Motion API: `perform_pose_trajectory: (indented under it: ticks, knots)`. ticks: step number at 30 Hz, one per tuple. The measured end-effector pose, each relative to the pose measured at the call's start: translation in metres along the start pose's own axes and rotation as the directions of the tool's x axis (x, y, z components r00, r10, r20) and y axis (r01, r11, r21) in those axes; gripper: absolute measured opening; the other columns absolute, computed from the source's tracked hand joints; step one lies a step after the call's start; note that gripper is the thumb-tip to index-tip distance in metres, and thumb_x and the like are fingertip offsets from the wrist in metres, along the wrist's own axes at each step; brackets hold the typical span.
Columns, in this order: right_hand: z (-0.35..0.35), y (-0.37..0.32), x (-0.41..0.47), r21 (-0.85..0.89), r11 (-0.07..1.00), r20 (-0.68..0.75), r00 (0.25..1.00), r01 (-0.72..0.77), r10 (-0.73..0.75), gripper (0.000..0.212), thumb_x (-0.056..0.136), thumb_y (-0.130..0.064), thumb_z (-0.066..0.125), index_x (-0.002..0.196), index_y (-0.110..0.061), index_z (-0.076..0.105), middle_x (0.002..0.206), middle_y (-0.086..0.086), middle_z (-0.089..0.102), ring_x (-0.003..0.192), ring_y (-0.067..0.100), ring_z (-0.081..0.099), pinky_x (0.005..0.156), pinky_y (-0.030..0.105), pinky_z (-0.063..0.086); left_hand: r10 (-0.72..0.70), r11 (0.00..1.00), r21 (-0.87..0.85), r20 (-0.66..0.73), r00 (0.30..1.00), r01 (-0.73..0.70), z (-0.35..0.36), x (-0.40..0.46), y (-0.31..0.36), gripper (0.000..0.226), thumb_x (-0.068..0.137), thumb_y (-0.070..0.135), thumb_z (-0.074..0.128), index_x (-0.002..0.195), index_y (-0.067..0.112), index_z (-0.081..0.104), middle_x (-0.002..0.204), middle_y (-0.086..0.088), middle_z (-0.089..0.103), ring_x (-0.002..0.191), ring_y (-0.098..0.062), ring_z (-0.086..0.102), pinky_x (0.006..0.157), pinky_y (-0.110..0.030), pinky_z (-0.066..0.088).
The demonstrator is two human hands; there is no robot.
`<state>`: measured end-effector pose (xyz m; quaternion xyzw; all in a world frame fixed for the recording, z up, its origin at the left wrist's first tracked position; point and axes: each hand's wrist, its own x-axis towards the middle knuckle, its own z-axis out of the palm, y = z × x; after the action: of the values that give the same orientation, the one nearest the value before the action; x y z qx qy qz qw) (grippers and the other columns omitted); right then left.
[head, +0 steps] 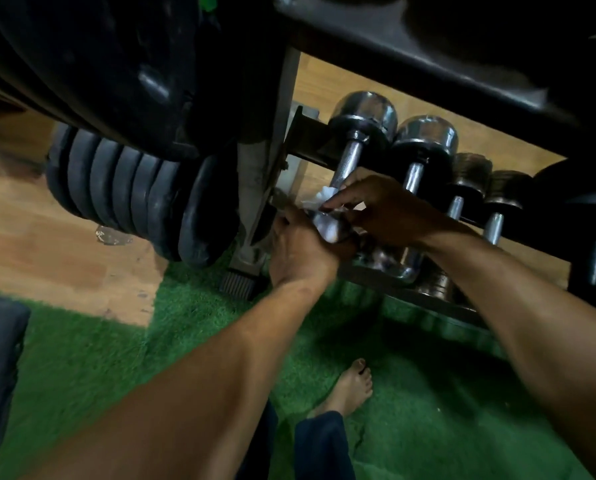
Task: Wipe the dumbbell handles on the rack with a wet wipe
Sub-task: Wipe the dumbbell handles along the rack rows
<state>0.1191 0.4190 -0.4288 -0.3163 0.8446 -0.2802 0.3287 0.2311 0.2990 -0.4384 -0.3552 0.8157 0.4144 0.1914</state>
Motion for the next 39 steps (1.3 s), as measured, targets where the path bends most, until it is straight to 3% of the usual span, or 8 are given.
perform_pose_trajectory:
  ticks: [3, 8, 14, 18, 20, 25, 30, 39]
  knots:
    - [0.001, 0.005, 0.005, -0.076, 0.997, -0.018, 0.999, 0.026, -0.028, 0.034, 0.085, 0.0, 0.071, 0.114, -0.017, 0.076, 0.097, -0.008, 0.064, 0.097, 0.017, 0.062, 0.082, 0.024, 0.044, -0.02, 1.0, -0.006, 0.004, 1.0, 0.02, 0.0, 0.0, 0.004, 0.121, 0.06, 0.062, 0.089, 0.151, 0.011, 0.03, 0.141, -0.014, 0.05, 0.127, -0.036, 0.053, 0.095, -0.042, 0.05]
    - [0.014, 0.008, 0.01, -0.067, 0.997, -0.346, 0.938, -0.045, 0.02, 0.032, 0.089, -0.006, 0.06, 0.115, -0.016, 0.076, 0.109, 0.007, 0.06, 0.101, 0.022, 0.06, 0.082, 0.014, 0.033, -0.061, 0.998, 0.023, 0.008, 0.998, 0.061, -0.002, 0.001, 0.01, 0.113, 0.061, 0.06, 0.091, 0.147, 0.012, 0.033, 0.142, -0.011, 0.054, 0.128, -0.034, 0.055, 0.092, -0.038, 0.048]
    - [0.012, 0.0, 0.002, -0.096, 0.994, -0.062, 0.996, 0.057, -0.063, 0.037, 0.091, -0.033, 0.048, 0.111, -0.019, 0.076, 0.1, 0.01, 0.061, 0.094, 0.026, 0.059, 0.083, 0.033, 0.047, -0.091, 0.993, 0.079, 0.048, 0.995, 0.087, -0.007, 0.002, 0.016, 0.102, 0.069, 0.055, 0.088, 0.145, 0.011, 0.038, 0.141, -0.015, 0.055, 0.127, -0.037, 0.056, 0.094, -0.044, 0.053]
    - [0.006, 0.016, 0.011, -0.121, 0.993, -0.345, 0.938, -0.011, -0.031, 0.031, 0.092, -0.004, 0.055, 0.118, -0.006, 0.073, 0.113, 0.015, 0.06, 0.104, 0.029, 0.062, 0.089, 0.016, 0.04, -0.067, 0.996, 0.055, 0.017, 0.998, 0.066, -0.005, 0.002, 0.013, 0.118, 0.059, 0.066, 0.089, 0.147, 0.01, 0.034, 0.14, -0.013, 0.058, 0.125, -0.035, 0.058, 0.094, -0.044, 0.054]
    - [0.008, 0.021, 0.015, -0.13, 0.991, -0.416, 0.908, -0.016, -0.039, 0.033, 0.09, 0.005, 0.055, 0.118, -0.001, 0.071, 0.111, 0.018, 0.059, 0.099, 0.031, 0.064, 0.088, 0.021, 0.044, -0.067, 0.995, 0.079, 0.012, 0.998, 0.066, -0.003, 0.001, 0.011, 0.121, 0.056, 0.071, 0.087, 0.147, 0.011, 0.033, 0.139, -0.012, 0.059, 0.124, -0.036, 0.059, 0.093, -0.045, 0.054]
    - [0.016, 0.013, 0.002, -0.136, 0.988, -0.28, 0.953, 0.078, -0.114, 0.034, 0.093, -0.006, 0.055, 0.124, -0.011, 0.068, 0.112, 0.006, 0.055, 0.096, 0.019, 0.058, 0.084, 0.029, 0.049, -0.068, 0.993, 0.094, -0.009, 0.998, 0.069, -0.002, 0.002, 0.009, 0.121, 0.057, 0.071, 0.086, 0.15, 0.017, 0.031, 0.14, -0.01, 0.058, 0.124, -0.036, 0.06, 0.091, -0.043, 0.052]
    - [0.018, 0.019, 0.007, -0.07, 0.997, -0.487, 0.873, -0.026, -0.012, 0.037, 0.098, -0.003, 0.053, 0.133, -0.007, 0.063, 0.113, 0.01, 0.053, 0.098, 0.02, 0.057, 0.086, 0.025, 0.045, -0.088, 0.989, 0.12, 0.0, 0.996, 0.088, -0.002, 0.002, 0.01, 0.131, 0.052, 0.081, 0.081, 0.151, 0.013, 0.03, 0.143, -0.012, 0.054, 0.124, -0.037, 0.059, 0.091, -0.043, 0.051]
    - [0.022, 0.013, 0.007, -0.176, 0.984, -0.422, 0.901, 0.026, -0.099, 0.039, 0.093, -0.014, 0.046, 0.125, -0.009, 0.068, 0.113, 0.006, 0.053, 0.1, 0.021, 0.058, 0.085, 0.035, 0.052, -0.063, 0.993, 0.101, -0.001, 0.998, 0.063, -0.002, 0.001, 0.009, 0.124, 0.055, 0.076, 0.084, 0.151, 0.016, 0.032, 0.142, -0.01, 0.056, 0.124, -0.037, 0.059, 0.089, -0.043, 0.051]
